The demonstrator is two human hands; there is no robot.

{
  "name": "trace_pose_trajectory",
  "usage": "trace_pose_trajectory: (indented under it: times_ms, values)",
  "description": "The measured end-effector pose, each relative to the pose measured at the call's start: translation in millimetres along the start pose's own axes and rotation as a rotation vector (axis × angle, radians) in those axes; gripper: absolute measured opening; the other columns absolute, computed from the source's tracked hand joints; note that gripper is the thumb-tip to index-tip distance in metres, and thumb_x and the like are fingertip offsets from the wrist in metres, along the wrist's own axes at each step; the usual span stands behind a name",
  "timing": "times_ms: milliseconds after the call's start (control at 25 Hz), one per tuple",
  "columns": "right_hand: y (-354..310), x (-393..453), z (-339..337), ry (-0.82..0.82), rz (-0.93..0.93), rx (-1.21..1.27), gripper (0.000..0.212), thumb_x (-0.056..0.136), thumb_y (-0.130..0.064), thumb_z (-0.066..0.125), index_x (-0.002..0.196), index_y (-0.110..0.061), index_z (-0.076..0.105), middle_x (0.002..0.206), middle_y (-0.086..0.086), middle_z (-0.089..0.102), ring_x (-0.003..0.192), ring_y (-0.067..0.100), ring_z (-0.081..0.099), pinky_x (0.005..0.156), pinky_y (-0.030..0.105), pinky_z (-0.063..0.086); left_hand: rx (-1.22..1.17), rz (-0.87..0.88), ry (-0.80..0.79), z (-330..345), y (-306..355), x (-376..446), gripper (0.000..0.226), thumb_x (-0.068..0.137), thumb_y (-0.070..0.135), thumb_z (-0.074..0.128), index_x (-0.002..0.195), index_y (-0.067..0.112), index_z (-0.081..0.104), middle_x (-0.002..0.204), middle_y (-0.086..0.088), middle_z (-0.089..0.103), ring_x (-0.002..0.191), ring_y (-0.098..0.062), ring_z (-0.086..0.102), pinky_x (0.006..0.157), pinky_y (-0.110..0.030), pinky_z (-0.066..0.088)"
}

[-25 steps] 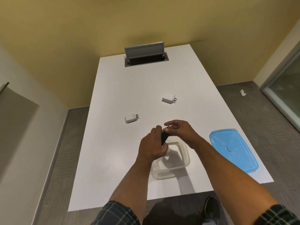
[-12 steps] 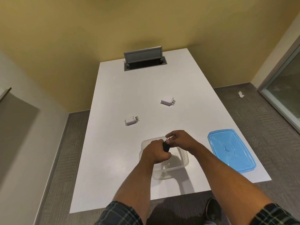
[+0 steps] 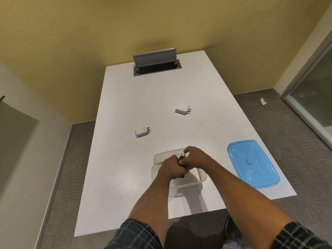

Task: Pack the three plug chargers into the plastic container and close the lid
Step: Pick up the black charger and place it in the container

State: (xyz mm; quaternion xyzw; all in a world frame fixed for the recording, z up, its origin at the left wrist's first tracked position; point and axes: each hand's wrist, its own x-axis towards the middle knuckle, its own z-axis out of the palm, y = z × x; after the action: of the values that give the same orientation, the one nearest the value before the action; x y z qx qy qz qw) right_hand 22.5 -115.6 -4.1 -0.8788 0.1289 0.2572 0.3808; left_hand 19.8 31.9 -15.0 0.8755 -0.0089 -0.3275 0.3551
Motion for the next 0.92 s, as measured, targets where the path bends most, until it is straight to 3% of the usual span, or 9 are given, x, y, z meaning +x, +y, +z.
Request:
trace_pose_trajectory:
  times_ms: [160,280,400,520,680,920]
  values:
    - [-4,-2,4,0.025,0.039,-0.032,0.053,0.082,-0.016,0.075,0.127,0.006,0.059,0.127,0.021,0.063,0.104,0.035,0.071,0.086,0.042,0.059,-0.089,-0.028,-0.078,1,0,3,0.02,0.07,0.014,0.071,0.084,0.018,0.057,0.055,0.007,0.065,0.041,-0.009,0.059,0.041,-0.018,0.048]
    - [-3,-1,8,0.057,0.055,-0.072,0.047,0.08,-0.011,0.072,0.123,0.007,0.063,0.125,0.023,0.066,0.108,0.035,0.069,0.084,0.039,0.057,-0.156,-0.065,-0.086,3,-1,4,0.023,0.07,0.015,0.073,0.083,0.022,0.055,0.064,0.002,0.067,0.043,-0.012,0.061,0.046,-0.021,0.051]
    - [-3,-2,13,0.045,0.074,-0.071,0.039,0.08,-0.01,0.066,0.117,0.002,0.067,0.114,0.02,0.072,0.099,0.032,0.07,0.07,0.03,0.047,-0.176,-0.102,-0.086,4,-1,7,0.03,0.061,0.019,0.077,0.082,0.019,0.056,0.067,-0.002,0.068,0.046,-0.016,0.064,0.048,-0.024,0.055]
    - [-1,0,16,0.035,0.074,-0.072,0.028,0.08,-0.016,0.065,0.103,-0.002,0.067,0.1,0.016,0.073,0.079,0.024,0.062,0.061,0.027,0.041,-0.195,-0.126,-0.094,5,-3,12,0.023,0.071,0.008,0.08,0.086,0.01,0.063,0.066,-0.005,0.071,0.049,-0.019,0.069,0.054,-0.029,0.062]
    - [3,0,18,0.039,0.082,-0.101,0.025,0.081,-0.027,0.069,0.097,-0.01,0.061,0.09,0.007,0.07,0.078,0.022,0.061,0.057,0.027,0.043,-0.185,-0.14,-0.113,8,-5,20,0.033,0.081,-0.005,0.072,0.113,-0.006,0.065,0.088,-0.022,0.071,0.059,-0.028,0.069,0.074,-0.042,0.064]
    - [1,0,30,0.092,0.101,-0.217,0.014,0.078,-0.021,0.065,0.075,-0.018,0.051,0.07,-0.002,0.058,0.074,0.023,0.062,0.053,0.027,0.043,-0.152,-0.143,-0.126,13,-4,20,0.03,0.083,-0.009,0.063,0.112,-0.008,0.068,0.103,-0.031,0.074,0.077,-0.034,0.072,0.085,-0.045,0.063]
